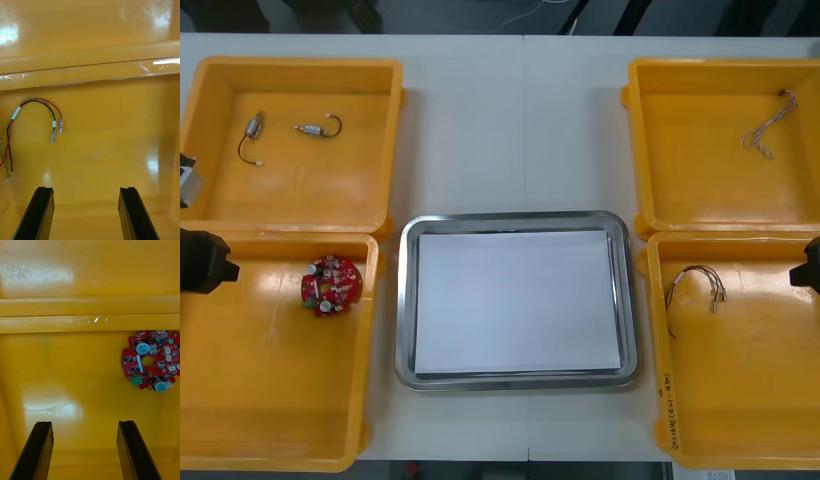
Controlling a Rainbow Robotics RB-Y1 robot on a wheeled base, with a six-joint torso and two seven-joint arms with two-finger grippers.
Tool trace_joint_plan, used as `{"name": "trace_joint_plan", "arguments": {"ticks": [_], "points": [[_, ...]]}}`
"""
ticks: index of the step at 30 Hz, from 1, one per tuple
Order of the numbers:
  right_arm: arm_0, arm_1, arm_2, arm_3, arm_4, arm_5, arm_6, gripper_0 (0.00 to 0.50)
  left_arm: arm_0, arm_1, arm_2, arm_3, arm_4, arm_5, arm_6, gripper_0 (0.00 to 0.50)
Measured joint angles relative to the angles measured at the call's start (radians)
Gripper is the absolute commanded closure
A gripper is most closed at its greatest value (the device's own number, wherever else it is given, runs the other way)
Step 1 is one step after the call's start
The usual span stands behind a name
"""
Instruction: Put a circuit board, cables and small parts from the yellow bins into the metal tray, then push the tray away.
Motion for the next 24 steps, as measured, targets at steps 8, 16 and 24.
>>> {"name": "trace_joint_plan", "arguments": {"ticks": [8, 16, 24], "points": [[0.000, 0.000, 0.000, 0.000, 0.000, 0.000, 0.000, 0.000, 0.000, 0.000, 0.000, 0.000, 0.000, 0.000, 0.000, 0.000], [0.000, 0.000, 0.000, 0.000, 0.000, 0.000, 0.000, 0.000, 0.000, 0.000, 0.000, 0.000, 0.000, 0.000, 0.000, 0.000], [-0.001, 0.000, 0.000, 0.000, 0.000, 0.000, 0.000, 0.000, 0.009, -0.008, 0.000, 0.001, 0.000, 0.000, 0.000, 0.000]]}}
